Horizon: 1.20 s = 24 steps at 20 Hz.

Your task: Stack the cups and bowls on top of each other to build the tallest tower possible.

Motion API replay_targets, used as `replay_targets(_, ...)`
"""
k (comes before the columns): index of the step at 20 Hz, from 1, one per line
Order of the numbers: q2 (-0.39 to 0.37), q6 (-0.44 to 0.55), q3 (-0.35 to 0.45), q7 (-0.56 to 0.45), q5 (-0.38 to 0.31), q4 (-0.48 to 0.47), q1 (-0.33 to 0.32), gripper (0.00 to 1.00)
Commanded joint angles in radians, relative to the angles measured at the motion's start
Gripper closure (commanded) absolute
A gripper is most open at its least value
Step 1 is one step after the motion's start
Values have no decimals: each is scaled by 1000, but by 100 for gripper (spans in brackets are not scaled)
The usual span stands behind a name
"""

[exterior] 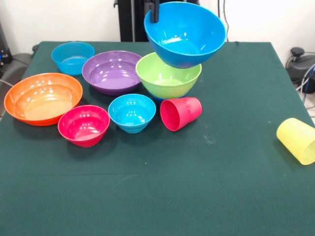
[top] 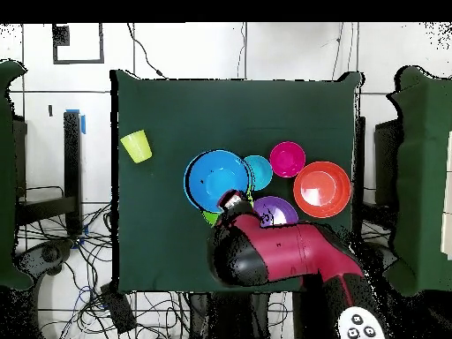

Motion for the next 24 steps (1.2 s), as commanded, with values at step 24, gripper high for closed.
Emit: replay_targets(24,120,-135,-129,0,-95,-55,62,100)
